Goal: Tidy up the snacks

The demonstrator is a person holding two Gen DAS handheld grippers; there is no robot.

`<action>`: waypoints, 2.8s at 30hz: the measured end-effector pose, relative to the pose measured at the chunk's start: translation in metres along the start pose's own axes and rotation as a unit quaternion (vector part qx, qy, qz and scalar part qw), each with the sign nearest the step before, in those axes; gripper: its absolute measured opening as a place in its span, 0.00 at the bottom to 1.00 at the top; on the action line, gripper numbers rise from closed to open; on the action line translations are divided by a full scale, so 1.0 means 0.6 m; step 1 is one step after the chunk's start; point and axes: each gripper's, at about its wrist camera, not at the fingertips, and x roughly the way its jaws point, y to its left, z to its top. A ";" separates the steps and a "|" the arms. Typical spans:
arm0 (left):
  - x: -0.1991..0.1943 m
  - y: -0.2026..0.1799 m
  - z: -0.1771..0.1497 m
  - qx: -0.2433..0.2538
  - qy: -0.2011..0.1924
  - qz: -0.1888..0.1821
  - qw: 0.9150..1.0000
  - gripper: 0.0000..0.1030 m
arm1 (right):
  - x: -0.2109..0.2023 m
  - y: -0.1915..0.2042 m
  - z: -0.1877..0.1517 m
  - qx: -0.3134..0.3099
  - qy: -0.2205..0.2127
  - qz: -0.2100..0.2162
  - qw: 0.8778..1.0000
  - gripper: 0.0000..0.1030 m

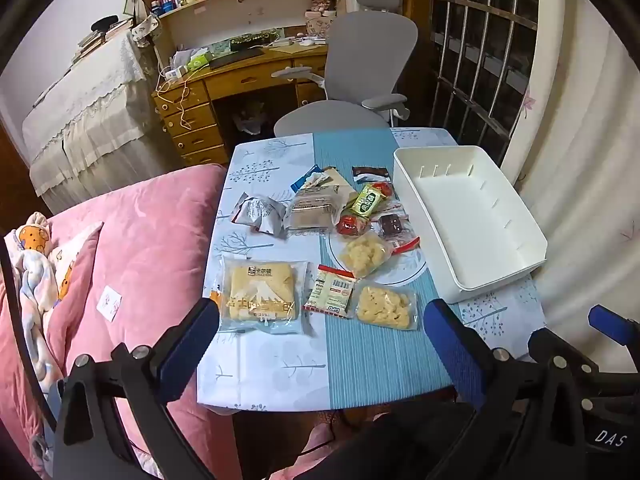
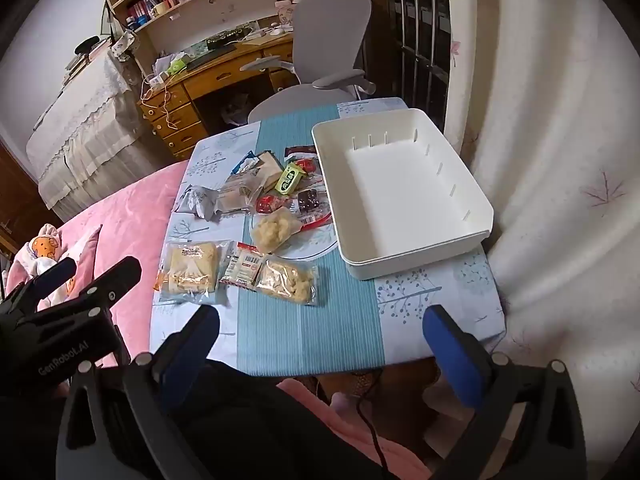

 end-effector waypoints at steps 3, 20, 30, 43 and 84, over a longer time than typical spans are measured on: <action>0.001 0.001 0.001 -0.002 0.002 0.000 1.000 0.99 | -0.001 0.000 0.000 0.000 0.000 -0.001 1.000 0.99; 0.003 0.013 0.008 -0.009 0.002 -0.003 1.000 0.94 | -0.001 0.000 0.000 -0.002 0.001 -0.005 1.000 0.99; 0.001 0.009 0.000 -0.008 0.002 -0.002 1.000 0.94 | 0.001 -0.001 0.000 -0.002 0.002 -0.006 1.000 0.99; -0.003 -0.001 -0.012 -0.014 0.001 0.005 1.000 0.94 | 0.000 0.002 -0.016 -0.004 0.005 -0.003 1.000 0.99; 0.025 -0.029 -0.037 -0.157 0.039 0.068 0.984 0.94 | 0.066 -0.040 0.063 -0.123 0.043 0.069 0.989 0.99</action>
